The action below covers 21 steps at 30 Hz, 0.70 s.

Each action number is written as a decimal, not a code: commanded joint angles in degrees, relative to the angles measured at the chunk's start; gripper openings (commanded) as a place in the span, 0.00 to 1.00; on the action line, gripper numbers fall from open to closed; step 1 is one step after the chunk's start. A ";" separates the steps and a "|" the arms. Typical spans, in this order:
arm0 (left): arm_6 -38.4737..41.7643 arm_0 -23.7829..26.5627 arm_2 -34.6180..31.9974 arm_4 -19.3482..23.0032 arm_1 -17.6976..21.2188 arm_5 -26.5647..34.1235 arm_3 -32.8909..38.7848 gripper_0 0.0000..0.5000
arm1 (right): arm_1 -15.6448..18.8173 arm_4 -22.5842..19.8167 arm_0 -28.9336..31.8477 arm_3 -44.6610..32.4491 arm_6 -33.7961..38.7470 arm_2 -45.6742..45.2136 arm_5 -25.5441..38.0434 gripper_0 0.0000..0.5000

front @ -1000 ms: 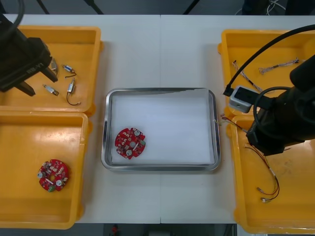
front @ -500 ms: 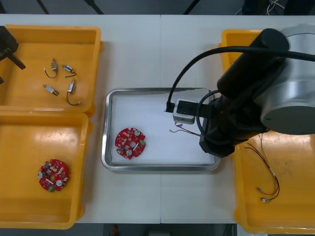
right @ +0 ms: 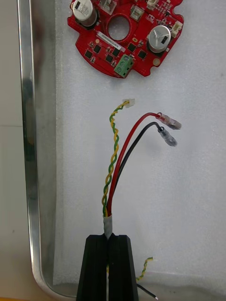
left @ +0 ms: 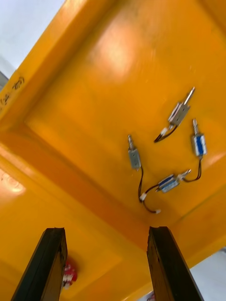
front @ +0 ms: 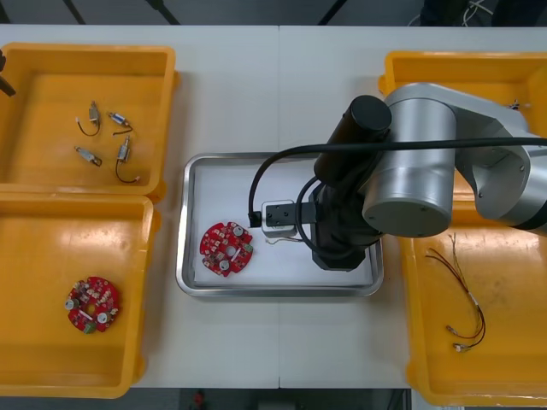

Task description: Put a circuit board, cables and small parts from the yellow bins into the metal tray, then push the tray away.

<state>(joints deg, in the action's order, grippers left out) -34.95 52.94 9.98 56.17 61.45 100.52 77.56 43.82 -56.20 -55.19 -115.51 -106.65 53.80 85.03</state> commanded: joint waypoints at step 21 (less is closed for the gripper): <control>-17.17 11.66 2.33 -18.20 -12.93 -19.92 -16.12 1.00 | -4.89 3.73 -2.12 9.43 -1.46 9.83 -6.63 0.00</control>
<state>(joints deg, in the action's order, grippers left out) -46.30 61.55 10.47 39.53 49.19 82.54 62.60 40.21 -52.29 -55.29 -106.35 -107.46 62.91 78.86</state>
